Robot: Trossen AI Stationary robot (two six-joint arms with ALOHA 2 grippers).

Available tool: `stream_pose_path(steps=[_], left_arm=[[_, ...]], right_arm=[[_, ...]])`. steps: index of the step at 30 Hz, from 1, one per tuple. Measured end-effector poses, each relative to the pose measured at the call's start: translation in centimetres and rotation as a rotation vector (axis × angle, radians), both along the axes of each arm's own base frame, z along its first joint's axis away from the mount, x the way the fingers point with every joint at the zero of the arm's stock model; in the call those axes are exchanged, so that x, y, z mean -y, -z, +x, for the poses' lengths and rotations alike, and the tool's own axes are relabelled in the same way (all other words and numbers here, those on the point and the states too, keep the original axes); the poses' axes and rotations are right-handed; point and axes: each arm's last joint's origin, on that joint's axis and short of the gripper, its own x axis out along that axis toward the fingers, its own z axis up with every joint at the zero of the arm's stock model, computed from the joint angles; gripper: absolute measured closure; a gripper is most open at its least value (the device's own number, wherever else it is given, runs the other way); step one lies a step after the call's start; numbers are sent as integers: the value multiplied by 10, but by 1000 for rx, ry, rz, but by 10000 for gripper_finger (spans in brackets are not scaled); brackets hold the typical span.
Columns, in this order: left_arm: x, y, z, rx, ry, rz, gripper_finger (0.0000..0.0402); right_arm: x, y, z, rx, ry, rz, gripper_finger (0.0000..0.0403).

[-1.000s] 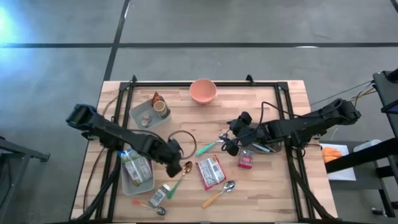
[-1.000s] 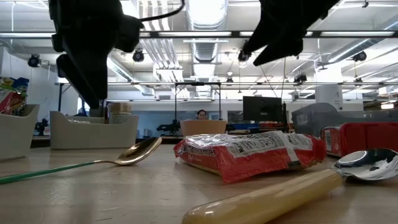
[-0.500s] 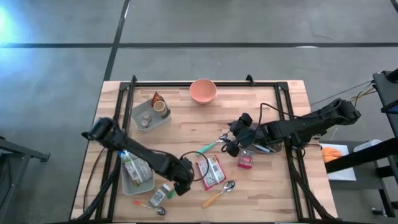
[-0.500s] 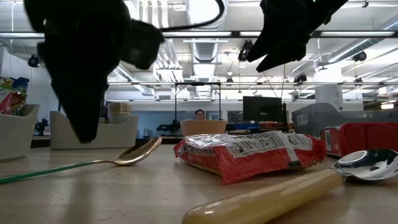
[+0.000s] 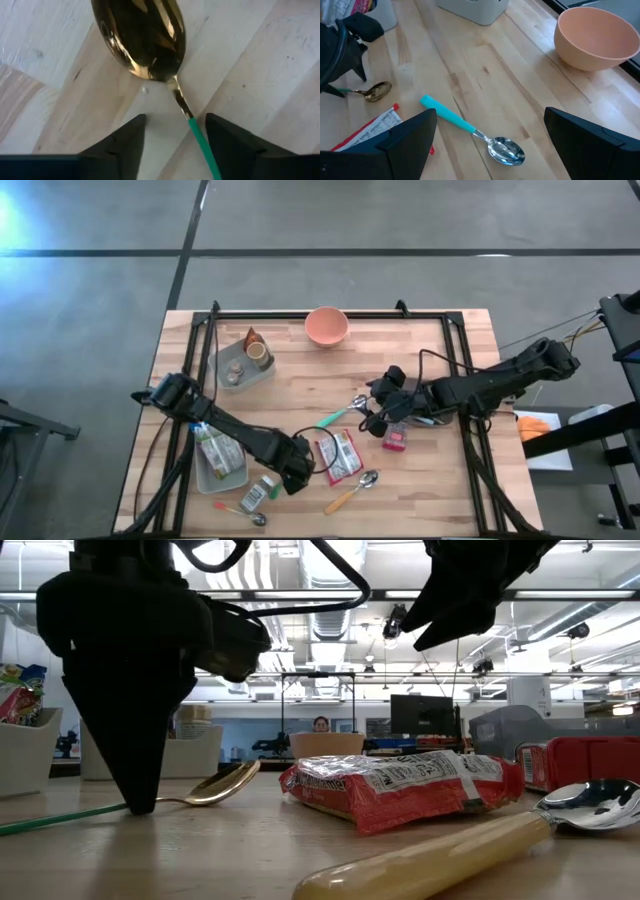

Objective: Pick & Place Food Item
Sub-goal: Put the green spoon into the black bin

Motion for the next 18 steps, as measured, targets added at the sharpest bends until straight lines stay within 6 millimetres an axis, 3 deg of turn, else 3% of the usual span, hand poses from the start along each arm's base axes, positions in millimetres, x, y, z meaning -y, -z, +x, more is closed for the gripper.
stream_pose_path(steps=[10, 18], left_arm=[[-2, 9, -1, 19, 69, 26, 385], [-3, 9, -1, 32, 84, 40, 399]], right_arm=[[-1, 0, 0, 0, -2, 0, 35], [-1, 0, 0, 0, -2, 0, 35]])
